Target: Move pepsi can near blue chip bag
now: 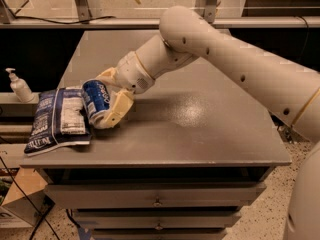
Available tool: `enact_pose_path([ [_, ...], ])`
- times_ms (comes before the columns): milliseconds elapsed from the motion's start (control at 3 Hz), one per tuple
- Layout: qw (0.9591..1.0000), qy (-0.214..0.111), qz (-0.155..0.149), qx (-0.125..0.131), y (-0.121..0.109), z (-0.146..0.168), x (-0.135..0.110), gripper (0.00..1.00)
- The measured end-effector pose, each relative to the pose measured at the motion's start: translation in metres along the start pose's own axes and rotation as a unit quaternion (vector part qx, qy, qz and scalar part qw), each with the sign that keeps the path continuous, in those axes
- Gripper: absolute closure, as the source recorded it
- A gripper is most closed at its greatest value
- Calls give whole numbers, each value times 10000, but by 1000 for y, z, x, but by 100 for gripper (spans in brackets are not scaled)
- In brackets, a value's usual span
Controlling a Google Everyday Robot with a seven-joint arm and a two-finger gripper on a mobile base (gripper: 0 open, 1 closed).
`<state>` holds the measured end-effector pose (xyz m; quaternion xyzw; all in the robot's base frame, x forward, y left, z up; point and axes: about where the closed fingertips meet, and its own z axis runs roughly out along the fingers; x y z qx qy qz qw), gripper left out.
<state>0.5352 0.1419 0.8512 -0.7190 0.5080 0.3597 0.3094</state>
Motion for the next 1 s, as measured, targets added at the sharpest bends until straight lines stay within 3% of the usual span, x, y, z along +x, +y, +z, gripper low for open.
enact_pose_path([
  [333,10000,-5,1,-20,1,2,0,13],
  [667,10000,-8,-6,-42,1,4,-1,0],
  [1000,10000,-8,-6,-42,1,4,-1,0],
])
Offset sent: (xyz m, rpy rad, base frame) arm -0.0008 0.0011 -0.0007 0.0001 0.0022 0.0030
